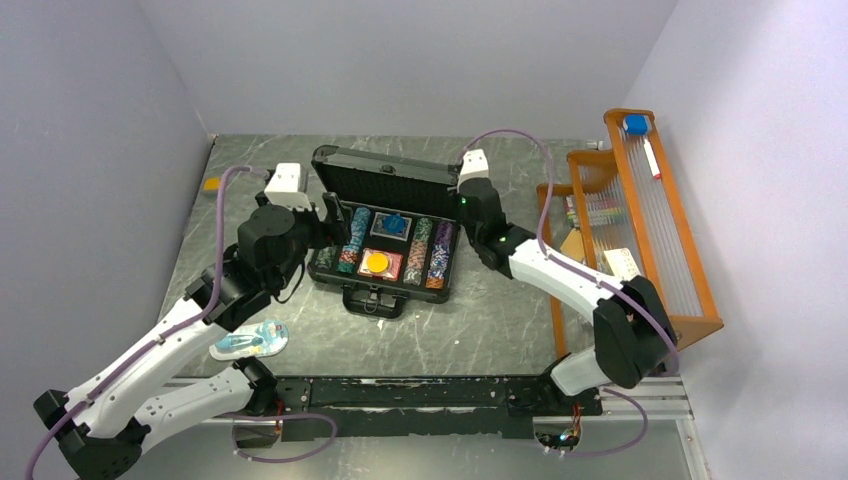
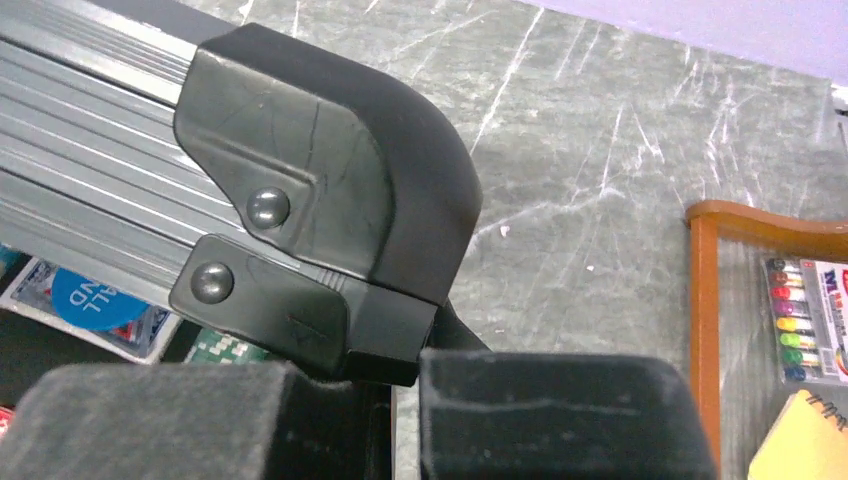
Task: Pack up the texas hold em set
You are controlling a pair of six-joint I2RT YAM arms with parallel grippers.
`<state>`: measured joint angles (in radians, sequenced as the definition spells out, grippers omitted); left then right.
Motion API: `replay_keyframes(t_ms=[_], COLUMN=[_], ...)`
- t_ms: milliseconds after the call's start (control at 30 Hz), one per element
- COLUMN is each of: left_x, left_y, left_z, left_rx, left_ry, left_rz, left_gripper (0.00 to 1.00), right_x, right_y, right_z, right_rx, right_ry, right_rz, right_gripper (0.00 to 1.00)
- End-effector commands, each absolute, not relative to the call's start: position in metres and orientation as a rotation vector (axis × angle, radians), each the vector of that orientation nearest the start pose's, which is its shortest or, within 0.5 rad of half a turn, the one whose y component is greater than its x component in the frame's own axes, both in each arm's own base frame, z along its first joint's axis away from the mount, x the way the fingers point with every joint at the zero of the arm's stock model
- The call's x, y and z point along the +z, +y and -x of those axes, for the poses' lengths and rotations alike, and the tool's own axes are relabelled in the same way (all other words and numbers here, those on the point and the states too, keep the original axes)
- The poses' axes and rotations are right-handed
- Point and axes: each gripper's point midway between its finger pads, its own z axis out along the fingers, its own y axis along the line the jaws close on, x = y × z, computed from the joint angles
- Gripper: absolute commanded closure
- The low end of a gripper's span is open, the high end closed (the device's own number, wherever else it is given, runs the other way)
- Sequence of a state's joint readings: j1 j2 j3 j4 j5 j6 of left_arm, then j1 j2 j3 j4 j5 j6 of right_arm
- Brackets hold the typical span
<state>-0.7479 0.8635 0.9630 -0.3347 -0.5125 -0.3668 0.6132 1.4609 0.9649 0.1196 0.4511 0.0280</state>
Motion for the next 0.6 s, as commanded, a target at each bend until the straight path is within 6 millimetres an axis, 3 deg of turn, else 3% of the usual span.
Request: replay_keyframes(t_ms=[0, 233, 467, 567], left_x=[0.333, 0.340, 0.325, 0.316], left_y=[-0.150, -0.146, -0.154, -0.154], left_z=[-0.276, -0.280, -0.282, -0.283], left_rx=[-0.368, -0.349, -0.377, -0.380], left_ry=[1.731, 1.722, 1.770, 1.795], left_rz=[0.096, 0.127, 0.145, 0.168], left_gripper=[0.04, 0.03, 0.01, 0.01], right_x=[0.199, 0.176, 0.161, 0.169], right_y=[0.199, 0.205, 0.222, 0.236], right_z=[-0.371, -0.323, -0.264, -0.232], right_rx=[-0.027, 0.091, 0.316, 0.465], right_ry=[1.843, 1.917, 2.038, 2.035], right_rz=[0.302, 0.325, 0.431, 0.533], right_gripper=[0.93, 0.59, 0.42, 0.36])
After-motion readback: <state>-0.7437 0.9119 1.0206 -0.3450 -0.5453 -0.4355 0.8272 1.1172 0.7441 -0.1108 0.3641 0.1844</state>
